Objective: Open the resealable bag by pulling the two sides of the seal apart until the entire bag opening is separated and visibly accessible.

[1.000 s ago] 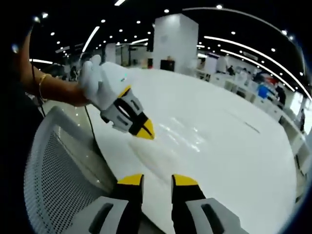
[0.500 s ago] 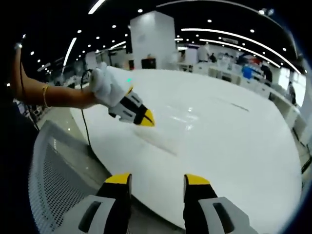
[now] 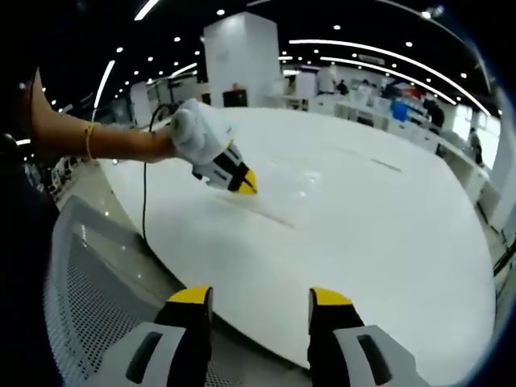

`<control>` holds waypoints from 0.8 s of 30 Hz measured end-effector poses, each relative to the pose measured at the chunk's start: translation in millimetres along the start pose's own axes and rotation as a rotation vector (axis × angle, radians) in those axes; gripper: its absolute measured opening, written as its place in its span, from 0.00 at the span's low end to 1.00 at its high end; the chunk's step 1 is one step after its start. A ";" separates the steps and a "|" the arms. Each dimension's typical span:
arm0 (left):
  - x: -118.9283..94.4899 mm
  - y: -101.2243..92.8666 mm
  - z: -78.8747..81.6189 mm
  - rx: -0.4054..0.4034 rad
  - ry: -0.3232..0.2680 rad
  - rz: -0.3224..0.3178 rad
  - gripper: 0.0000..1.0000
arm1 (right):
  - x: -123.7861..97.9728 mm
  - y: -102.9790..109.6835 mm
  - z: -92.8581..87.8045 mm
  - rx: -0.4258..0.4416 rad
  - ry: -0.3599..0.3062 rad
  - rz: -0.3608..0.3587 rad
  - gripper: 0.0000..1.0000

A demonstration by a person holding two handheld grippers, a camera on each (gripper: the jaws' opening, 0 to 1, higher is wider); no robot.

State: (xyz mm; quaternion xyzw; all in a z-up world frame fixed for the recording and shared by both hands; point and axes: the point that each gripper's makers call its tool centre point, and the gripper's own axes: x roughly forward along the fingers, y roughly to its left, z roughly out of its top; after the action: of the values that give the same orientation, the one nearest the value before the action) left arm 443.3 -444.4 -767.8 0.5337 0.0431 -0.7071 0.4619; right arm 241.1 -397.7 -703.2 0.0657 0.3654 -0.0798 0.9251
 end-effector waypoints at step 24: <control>-42.5 -11.4 -0.8 -0.208 -0.107 -0.020 0.50 | 5.9 1.9 2.1 -0.047 -0.017 -0.005 0.48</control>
State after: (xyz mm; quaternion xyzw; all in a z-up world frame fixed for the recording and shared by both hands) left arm 436.0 -411.7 -739.3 0.4442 0.0968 -0.7307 0.5093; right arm 247.1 -396.8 -705.5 0.0425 0.3593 -0.0739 0.9293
